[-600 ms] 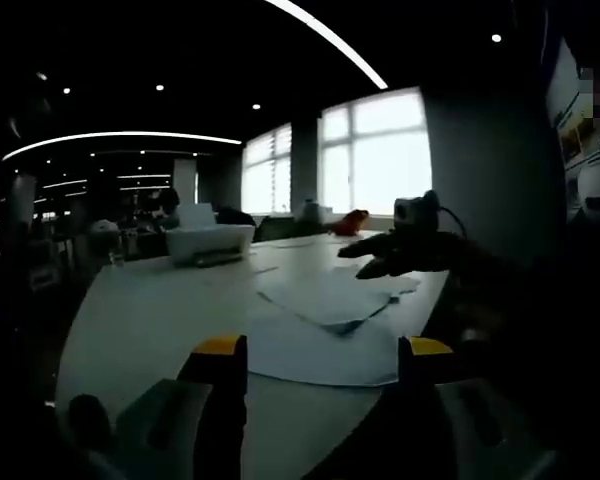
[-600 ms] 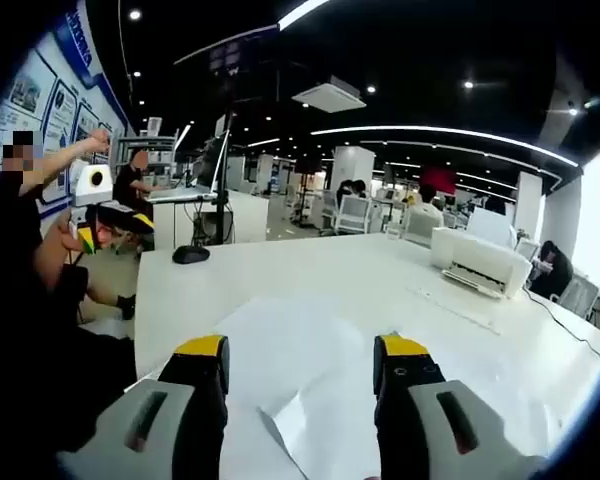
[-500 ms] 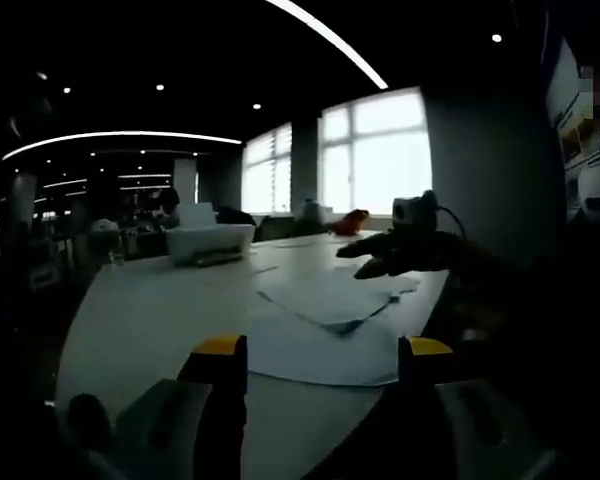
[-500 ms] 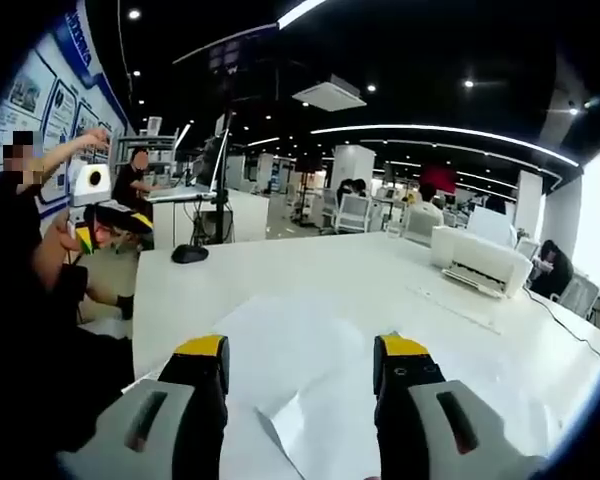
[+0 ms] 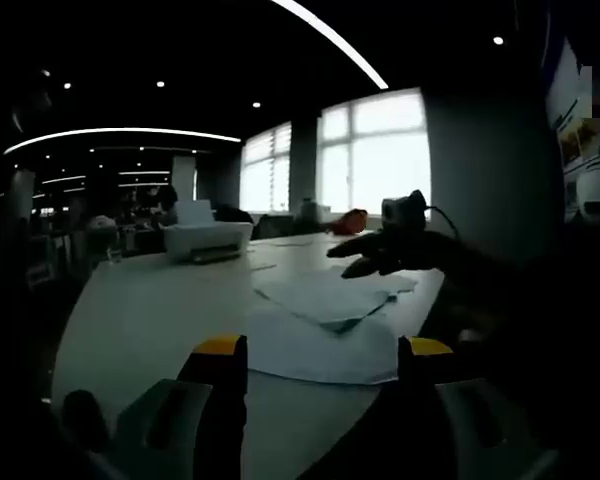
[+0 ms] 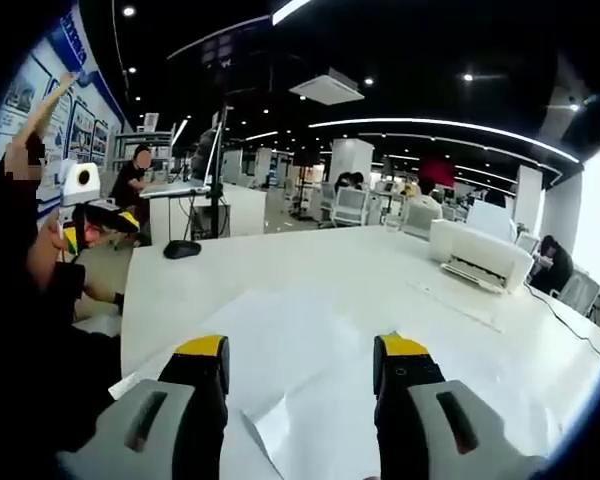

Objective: Organize the stack of printing papers by aligning and flattening the scattered papers on the table

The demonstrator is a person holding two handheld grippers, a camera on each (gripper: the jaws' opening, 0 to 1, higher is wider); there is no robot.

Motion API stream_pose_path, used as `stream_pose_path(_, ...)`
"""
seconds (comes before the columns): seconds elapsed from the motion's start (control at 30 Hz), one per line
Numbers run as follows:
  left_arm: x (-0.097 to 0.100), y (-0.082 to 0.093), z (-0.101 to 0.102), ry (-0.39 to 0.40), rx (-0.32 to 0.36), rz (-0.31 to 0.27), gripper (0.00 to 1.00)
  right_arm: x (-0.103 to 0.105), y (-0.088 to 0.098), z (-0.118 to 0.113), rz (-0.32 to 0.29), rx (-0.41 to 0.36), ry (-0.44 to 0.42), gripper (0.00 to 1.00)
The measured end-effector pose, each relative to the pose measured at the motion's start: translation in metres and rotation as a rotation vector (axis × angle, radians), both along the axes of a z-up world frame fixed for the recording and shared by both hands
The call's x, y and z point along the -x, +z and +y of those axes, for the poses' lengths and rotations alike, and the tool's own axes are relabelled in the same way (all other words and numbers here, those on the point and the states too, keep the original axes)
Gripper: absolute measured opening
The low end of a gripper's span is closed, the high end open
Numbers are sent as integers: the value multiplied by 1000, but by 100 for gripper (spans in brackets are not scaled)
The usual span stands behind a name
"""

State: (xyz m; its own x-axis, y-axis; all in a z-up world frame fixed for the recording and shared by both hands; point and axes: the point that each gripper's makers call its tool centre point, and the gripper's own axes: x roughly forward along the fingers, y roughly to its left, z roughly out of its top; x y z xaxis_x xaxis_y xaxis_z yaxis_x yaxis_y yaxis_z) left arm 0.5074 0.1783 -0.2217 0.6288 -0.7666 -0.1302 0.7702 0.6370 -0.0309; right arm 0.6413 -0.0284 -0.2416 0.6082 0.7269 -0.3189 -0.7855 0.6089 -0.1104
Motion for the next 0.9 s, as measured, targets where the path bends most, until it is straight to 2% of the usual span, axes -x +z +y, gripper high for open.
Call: stream_pose_path(0.9,0,-4,0,-6,11,11,64,-36,-12,17,38,45,30,52)
